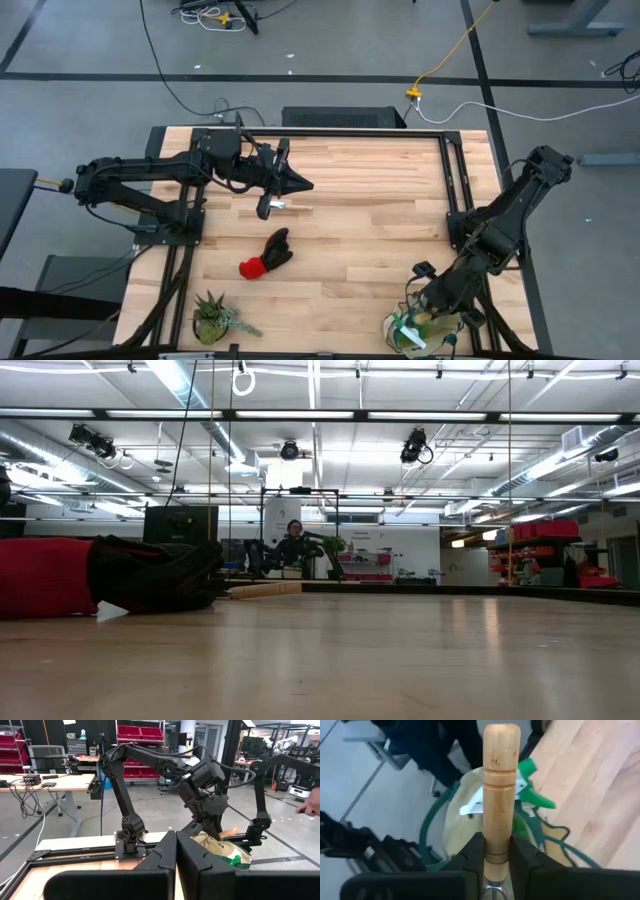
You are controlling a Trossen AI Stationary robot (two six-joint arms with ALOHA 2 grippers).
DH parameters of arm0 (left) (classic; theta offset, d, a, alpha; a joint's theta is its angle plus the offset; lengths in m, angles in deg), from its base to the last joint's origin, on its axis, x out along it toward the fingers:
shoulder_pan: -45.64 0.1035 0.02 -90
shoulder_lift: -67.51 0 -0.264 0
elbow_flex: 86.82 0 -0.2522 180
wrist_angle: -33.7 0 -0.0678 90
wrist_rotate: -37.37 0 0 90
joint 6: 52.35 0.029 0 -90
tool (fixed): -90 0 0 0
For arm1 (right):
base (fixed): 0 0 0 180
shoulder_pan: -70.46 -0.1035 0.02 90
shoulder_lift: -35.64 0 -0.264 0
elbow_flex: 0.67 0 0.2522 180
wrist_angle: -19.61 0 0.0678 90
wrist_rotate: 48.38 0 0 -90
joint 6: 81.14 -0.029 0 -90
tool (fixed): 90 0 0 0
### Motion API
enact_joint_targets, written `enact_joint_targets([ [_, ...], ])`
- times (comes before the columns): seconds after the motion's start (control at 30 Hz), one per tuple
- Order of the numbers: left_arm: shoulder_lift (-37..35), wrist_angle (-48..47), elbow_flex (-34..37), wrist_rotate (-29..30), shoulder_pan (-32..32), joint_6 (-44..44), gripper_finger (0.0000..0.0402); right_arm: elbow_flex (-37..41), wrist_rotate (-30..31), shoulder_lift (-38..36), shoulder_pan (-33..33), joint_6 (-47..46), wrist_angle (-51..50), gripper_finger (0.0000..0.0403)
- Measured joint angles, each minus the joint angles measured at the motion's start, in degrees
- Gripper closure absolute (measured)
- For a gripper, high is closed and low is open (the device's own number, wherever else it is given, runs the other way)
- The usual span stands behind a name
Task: Pick & Place Garden tools in Gardening bag
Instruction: Put the brown hand rake into the gardening bag
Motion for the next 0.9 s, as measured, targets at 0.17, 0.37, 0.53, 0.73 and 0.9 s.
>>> enact_joint_targets([
  [0.17,0.00,0.02,0.00,0.13,0.00,-0.02,0.0397,6.49,3.17,-2.89,-1.21,0.98,6.45,0.0350],
  [0.37,0.00,0.00,0.00,0.88,0.00,-0.02,0.0389,14.52,2.07,-4.65,-3.42,0.13,19.28,0.0349],
  [0.53,0.00,-0.01,0.00,0.88,0.07,-0.03,0.0384,17.10,2.06,-4.73,-4.99,0.54,22.40,0.0349],
  [0.73,0.00,-0.02,0.00,1.83,0.07,-0.03,0.0388,17.21,2.07,-4.73,-5.46,3.94,23.08,0.0333],
  [0.9,0.00,-0.03,0.00,3.57,0.07,-0.04,0.0388,17.21,2.07,-4.73,-5.46,4.53,23.02,0.0325],
])
